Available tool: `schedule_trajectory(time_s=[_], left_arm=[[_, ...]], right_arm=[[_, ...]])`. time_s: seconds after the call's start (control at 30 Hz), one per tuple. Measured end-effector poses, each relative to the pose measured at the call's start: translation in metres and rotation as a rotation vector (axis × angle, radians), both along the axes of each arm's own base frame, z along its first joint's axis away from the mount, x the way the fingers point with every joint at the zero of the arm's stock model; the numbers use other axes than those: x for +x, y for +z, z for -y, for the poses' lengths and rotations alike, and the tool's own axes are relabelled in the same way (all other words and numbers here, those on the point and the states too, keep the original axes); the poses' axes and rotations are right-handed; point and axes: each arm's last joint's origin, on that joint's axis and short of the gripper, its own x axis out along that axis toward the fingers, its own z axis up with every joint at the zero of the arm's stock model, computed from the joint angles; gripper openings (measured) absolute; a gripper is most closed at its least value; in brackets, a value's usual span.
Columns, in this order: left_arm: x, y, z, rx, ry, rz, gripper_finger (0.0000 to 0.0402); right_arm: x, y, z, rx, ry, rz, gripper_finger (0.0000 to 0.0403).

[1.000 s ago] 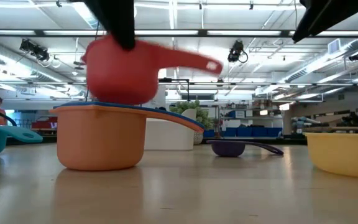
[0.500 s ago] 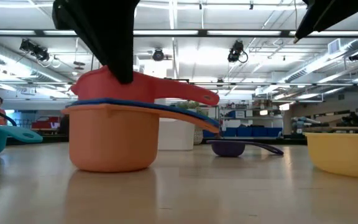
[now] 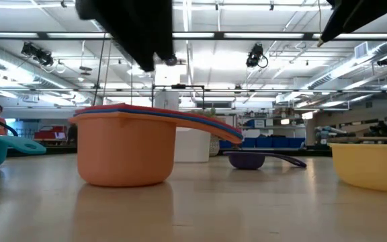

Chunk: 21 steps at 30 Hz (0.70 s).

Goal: Nest measuring cups in basket
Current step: Stack the light blue measuring cup on the top of the red measuring cup

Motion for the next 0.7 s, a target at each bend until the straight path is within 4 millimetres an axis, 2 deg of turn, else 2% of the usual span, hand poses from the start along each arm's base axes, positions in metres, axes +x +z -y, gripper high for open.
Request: schedule_trajectory(time_s=[0.13,0.33,0.6,0.7], left_arm=[[-0.005,0.004,0.007,0.063,-0.061,0.016,0.0189],[-0.020,0.001,0.015,0.189,-0.104,-0.010,0.0173],[-0.028,0.001,0.013,0.238,-0.108,-0.072,0.0146],[-0.036,0.001,0.013,0.277,-0.114,-0.129,0.0138]], right_arm=[[0.000,0.000,0.000,0.010,0.006,-0.009,0.0244],[0.000,0.000,-0.001,0.019,0.007,-0.013,0.0244],[0.002,0.001,-0.003,0.038,0.014,0.014,0.0244],[0.002,0.001,-0.003,0.045,0.018,0.009,0.0244]])
